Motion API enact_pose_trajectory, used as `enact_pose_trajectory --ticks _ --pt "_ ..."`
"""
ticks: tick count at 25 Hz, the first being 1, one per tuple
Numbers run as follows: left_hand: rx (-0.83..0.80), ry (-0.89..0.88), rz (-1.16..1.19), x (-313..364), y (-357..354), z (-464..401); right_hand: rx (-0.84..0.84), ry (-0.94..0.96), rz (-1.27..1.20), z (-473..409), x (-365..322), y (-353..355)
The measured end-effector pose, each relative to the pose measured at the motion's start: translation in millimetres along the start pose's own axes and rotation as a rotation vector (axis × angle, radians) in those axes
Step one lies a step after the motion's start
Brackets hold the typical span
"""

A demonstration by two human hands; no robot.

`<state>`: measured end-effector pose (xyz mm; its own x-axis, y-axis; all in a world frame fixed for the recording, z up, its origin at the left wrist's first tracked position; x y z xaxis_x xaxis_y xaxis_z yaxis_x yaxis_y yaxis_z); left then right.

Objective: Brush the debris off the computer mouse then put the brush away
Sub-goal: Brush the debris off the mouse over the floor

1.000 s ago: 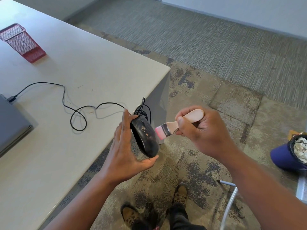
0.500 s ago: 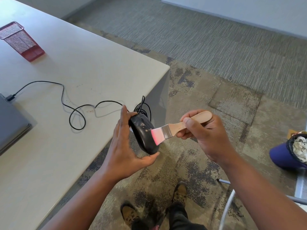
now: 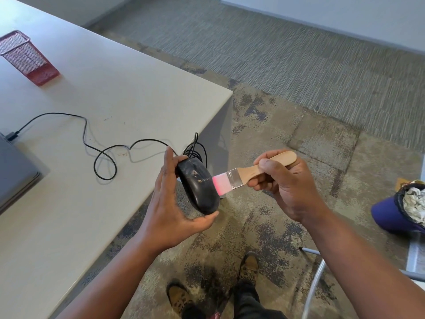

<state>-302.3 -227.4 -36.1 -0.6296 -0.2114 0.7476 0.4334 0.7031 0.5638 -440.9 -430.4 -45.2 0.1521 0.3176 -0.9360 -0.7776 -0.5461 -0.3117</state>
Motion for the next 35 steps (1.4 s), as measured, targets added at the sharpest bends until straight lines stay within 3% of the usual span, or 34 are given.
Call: enact_pose_trajectory --ticks 3,6,9,15,20,25,30,35 --pt "-0.034 0.002 -0.004 -0.3 -2.4 0.3 0.029 0.074 0.016 5.6 -11.2 -5.2" --pt "-0.065 -0.015 -0.022 0.5 -4.6 0.4 -0.111 0.225 -0.014 15.9 -32.0 -30.0" --pt "-0.098 -0.059 -0.060 3.3 -7.5 -0.2 -0.144 0.379 0.205 22.8 -41.0 -53.9" --pt "-0.100 -0.042 -0.076 5.3 -7.0 -1.8 -0.357 0.474 0.551 29.9 -43.2 -65.7" --pt "-0.095 -0.053 -0.074 2.5 -7.0 -0.1 -0.425 0.363 0.587 23.8 -47.4 -51.7" --pt "-0.096 -0.054 -0.078 1.9 -6.9 -0.9 -0.341 0.344 0.390 16.7 -53.3 -48.4" --pt "-0.087 -0.045 -0.087 0.1 -6.7 -1.9 -0.429 0.223 0.432 21.9 -39.8 -52.2" --pt "-0.091 -0.047 -0.082 -2.8 -7.8 -2.4 -0.402 0.183 0.443 14.8 -46.9 -37.8"
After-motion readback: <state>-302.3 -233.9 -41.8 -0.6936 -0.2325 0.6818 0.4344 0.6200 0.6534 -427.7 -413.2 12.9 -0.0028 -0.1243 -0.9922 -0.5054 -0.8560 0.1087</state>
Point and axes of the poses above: each hand's wrist, its own z-axis away from the middle knuckle, its own y-axis out of the back of the hand, x = y × z, the point moved 8 cm from there along -z, towards the middle knuckle, and after that the axes turned 13 degrees about x, right-handed, at the moved point
